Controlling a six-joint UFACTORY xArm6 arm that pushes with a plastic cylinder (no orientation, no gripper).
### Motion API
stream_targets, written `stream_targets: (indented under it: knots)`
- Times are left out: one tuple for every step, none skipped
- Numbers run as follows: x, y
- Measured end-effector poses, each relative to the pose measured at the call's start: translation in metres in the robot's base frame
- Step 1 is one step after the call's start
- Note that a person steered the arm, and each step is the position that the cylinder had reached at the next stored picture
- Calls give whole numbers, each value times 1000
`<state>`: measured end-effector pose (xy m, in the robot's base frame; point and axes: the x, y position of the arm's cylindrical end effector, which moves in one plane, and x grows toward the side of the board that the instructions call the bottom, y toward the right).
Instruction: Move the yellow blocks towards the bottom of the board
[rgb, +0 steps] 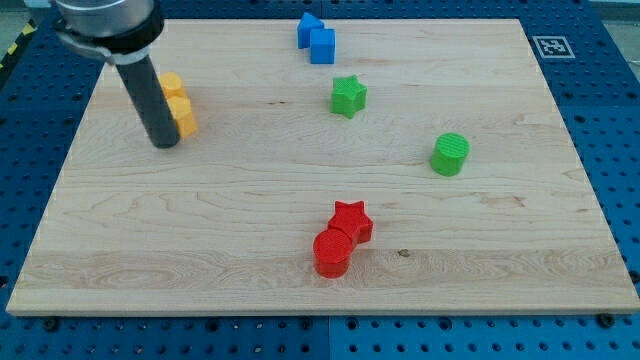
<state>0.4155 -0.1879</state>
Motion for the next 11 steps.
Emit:
stream_targets:
  knots:
    - [-13, 0]
    - [-13, 0]
    - [-13, 0]
    - [-7, 9]
    - [14, 81]
    - [9, 135]
    - [-28, 127]
    - [-42, 100]
    - [-47, 98]
    - [-70, 82]
    - [-84, 57]
